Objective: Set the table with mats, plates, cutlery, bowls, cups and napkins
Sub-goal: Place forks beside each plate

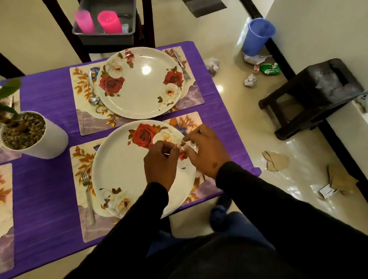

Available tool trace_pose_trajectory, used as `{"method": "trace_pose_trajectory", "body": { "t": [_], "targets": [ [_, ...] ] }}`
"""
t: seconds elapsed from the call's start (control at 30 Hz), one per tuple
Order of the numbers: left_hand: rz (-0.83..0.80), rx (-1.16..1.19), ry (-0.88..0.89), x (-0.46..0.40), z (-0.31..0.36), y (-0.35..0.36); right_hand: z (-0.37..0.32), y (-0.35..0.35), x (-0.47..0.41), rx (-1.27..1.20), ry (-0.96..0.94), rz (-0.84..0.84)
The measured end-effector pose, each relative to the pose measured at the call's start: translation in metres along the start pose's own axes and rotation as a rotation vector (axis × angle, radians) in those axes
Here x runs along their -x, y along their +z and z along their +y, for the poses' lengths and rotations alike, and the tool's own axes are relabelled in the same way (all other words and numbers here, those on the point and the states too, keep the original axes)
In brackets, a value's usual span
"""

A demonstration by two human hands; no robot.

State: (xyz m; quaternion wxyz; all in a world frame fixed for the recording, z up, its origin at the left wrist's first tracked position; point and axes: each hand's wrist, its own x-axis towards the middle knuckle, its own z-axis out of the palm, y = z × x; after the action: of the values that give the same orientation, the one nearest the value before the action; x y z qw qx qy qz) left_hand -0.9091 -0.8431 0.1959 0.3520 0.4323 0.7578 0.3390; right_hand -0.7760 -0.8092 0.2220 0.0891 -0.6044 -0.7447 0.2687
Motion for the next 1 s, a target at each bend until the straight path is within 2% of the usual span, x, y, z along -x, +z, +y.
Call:
{"method": "trace_pose_trajectory", "body": {
  "t": [0.17, 0.3, 0.53, 0.73, 1.0],
  "targets": [
    [0.015, 0.077, 0.028, -0.013, 0.040, 0.046, 0.049, -0.058, -0.035, -0.061, -0.064, -0.080],
    [0.026, 0.031, 0.087, -0.027, 0.084, 0.106, 0.111, -0.094, -0.056, -0.128, -0.149, -0.105],
    [0.102, 0.065, -0.018, -0.025, 0.128, 0.208, 0.207, -0.143, -0.082, -0.198, -0.189, -0.210],
    [0.162, 0.069, -0.054, -0.032, 0.151, 0.250, 0.226, -0.173, -0.131, -0.180, -0.250, -0.301],
    [0.090, 0.025, -0.219, -0.076, 0.169, 0.256, 0.233, -0.186, -0.186, -0.195, -0.333, -0.448]
  ]
}}
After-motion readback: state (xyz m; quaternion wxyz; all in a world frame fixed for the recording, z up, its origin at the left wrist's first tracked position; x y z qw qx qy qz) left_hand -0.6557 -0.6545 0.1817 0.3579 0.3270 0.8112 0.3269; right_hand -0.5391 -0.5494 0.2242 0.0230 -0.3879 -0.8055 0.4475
